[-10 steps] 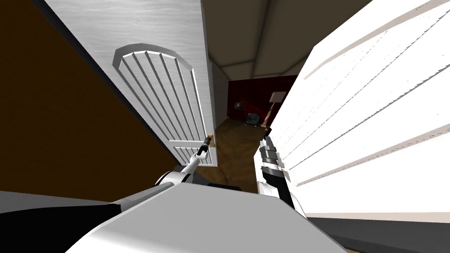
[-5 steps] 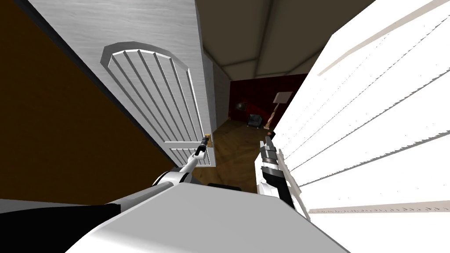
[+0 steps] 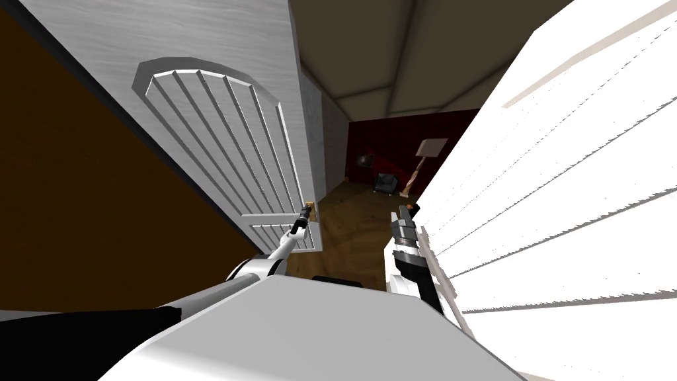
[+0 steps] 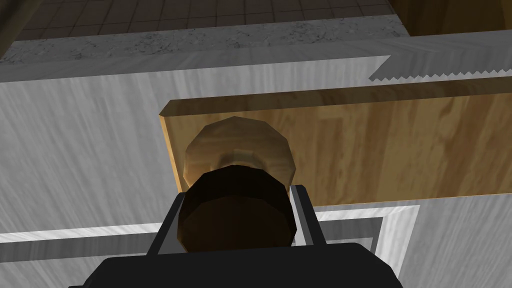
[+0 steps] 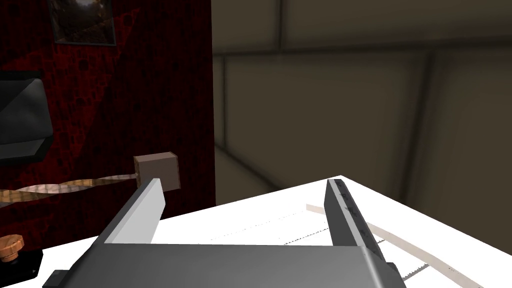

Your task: Push the door open

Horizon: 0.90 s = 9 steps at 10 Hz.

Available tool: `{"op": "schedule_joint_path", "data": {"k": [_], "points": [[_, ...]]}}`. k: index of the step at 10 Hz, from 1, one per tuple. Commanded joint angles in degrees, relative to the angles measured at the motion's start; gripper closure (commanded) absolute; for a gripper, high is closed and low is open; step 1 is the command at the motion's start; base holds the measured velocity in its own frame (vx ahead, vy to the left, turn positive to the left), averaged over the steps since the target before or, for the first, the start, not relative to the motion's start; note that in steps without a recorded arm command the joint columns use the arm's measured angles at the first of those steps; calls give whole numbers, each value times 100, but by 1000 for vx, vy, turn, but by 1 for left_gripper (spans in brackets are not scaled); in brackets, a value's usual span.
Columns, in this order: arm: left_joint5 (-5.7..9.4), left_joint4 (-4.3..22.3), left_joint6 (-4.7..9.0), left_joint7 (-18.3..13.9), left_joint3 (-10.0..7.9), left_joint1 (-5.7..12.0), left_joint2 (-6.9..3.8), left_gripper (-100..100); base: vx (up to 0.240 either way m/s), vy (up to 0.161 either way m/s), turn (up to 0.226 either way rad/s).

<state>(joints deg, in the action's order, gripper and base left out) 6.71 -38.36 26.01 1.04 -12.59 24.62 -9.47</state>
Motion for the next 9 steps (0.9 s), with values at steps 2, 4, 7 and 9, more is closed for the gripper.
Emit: {"op": "schedule_joint_path", "data": {"k": [2, 4, 7, 9], "points": [[31, 3, 7, 19, -86, -14, -46, 100, 89, -28, 44], [52, 10, 11, 38, -149, -26, -73, 100, 177, -50, 39], [101, 26, 21, 82, -292, -53, -136, 100, 167, -31, 31], [127, 35, 26, 104, -367, -68, -169, 100, 174, -41, 40]]}}
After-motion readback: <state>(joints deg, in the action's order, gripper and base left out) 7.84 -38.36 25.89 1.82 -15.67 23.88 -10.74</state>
